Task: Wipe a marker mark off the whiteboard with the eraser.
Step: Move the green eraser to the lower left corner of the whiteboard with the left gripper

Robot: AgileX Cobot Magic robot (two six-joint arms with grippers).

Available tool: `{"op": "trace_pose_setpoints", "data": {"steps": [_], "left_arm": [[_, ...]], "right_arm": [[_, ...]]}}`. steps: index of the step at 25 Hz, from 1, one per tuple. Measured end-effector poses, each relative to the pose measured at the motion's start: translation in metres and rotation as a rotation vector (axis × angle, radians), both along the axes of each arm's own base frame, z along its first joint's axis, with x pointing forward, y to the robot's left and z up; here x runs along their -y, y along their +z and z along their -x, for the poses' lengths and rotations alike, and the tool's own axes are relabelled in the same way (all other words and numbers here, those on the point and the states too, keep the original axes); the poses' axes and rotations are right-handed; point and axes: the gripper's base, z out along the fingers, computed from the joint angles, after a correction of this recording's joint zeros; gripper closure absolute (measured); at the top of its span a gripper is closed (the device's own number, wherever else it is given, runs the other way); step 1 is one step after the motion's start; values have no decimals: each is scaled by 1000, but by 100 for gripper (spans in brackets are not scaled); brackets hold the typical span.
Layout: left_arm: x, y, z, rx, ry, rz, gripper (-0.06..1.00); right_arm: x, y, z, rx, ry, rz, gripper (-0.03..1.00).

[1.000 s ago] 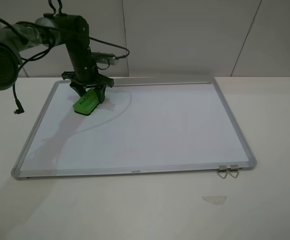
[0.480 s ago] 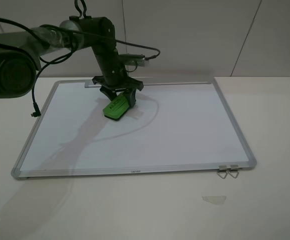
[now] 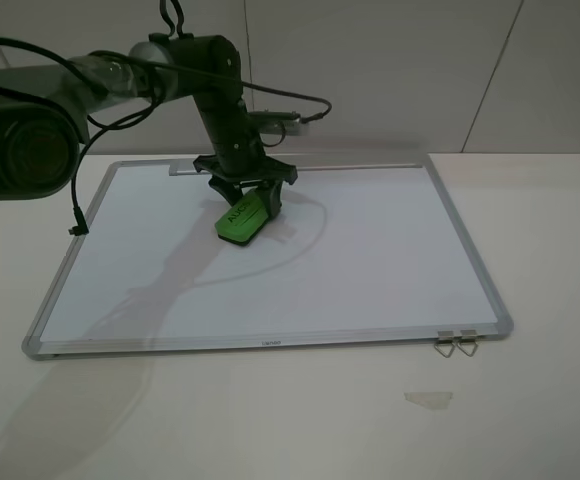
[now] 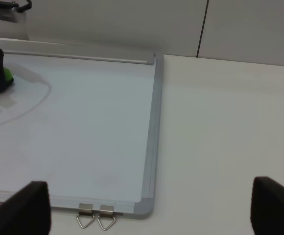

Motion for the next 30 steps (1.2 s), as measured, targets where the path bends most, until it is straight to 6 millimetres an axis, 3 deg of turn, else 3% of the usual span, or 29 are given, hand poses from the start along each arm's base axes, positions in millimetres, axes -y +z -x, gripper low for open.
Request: {"op": "trace_pose_setpoints", "data": {"steps": [4, 9, 13, 23, 30], "left_arm": [[-15, 10, -2, -21, 62, -35, 34], [-38, 56, -9, 87, 177, -94, 34], [-50, 75, -6, 106, 252, -102, 34], [-83, 70, 23, 12, 404, -241, 34], [-109, 70, 68, -36, 483, -284, 34]], "right_arm": [[0, 0, 0, 0, 0, 0, 15], [0, 0, 0, 0, 0, 0, 15], [0, 0, 0, 0, 0, 0, 15], [0, 0, 0, 0, 0, 0, 15], [0, 0, 0, 0, 0, 0, 15]]}}
